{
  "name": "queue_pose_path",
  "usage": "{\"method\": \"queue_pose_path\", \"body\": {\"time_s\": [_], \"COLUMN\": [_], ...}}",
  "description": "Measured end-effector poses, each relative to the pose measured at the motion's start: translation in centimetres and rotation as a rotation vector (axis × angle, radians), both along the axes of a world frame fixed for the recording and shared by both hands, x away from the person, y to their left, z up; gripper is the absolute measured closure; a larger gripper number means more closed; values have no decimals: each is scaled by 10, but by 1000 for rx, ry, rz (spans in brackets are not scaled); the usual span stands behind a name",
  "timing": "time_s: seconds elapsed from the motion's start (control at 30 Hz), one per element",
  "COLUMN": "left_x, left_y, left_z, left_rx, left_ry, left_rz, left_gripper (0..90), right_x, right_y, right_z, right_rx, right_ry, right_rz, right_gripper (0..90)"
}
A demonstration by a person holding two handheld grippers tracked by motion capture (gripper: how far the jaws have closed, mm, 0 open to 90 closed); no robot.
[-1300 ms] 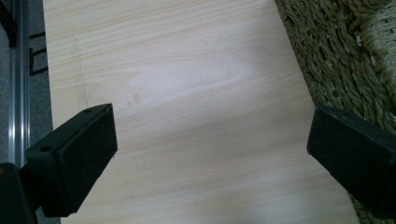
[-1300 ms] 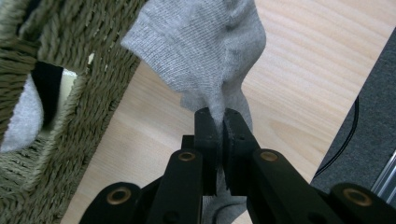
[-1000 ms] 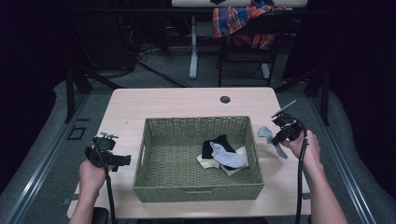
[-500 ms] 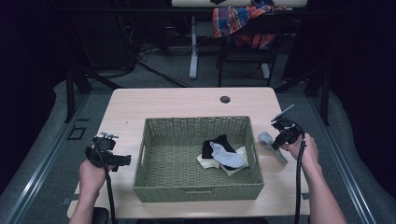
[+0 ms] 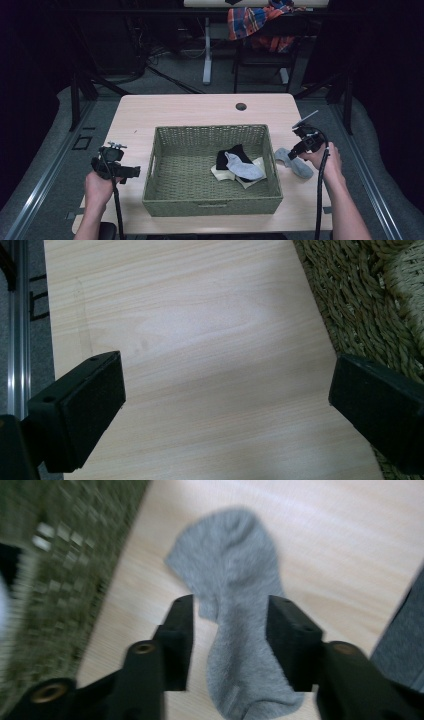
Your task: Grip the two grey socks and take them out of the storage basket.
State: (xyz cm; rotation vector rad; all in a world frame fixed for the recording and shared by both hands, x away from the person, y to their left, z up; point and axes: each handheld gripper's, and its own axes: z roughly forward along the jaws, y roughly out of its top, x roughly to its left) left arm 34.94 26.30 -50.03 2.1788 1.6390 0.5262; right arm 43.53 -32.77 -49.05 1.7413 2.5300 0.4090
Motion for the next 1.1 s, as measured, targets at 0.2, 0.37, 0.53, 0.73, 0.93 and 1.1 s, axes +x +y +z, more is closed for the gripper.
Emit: {"method": "queue_pose_path", "body": {"time_s": [0.2,0.37,0.53,0.73,0.93,1.1], "left_x": [0,0,0,0,0,0], "left_y": [0,0,1,1,1,0], "left_z": [0,0,0,0,0,0], "left_rx": [-1,-2,-2,-1,-6,-5], "left_ry": [2,3,3,0,0,2], "left_rz": [0,1,1,2,5,0], "left_gripper": [18,17,17,16,16,16], "right_x": [-12,-22,-29,-36,-40,-42], "right_y": [-5,8,29,49,66,77], "right_z": [40,65,79,88,92,91], "right_rx": [86,90,84,98,97,107], "right_ry": [-111,-184,-214,-244,-249,-249], "right_rz": [-13,44,122,179,234,271], "right_gripper": [225,127,47,0,0,0]}}
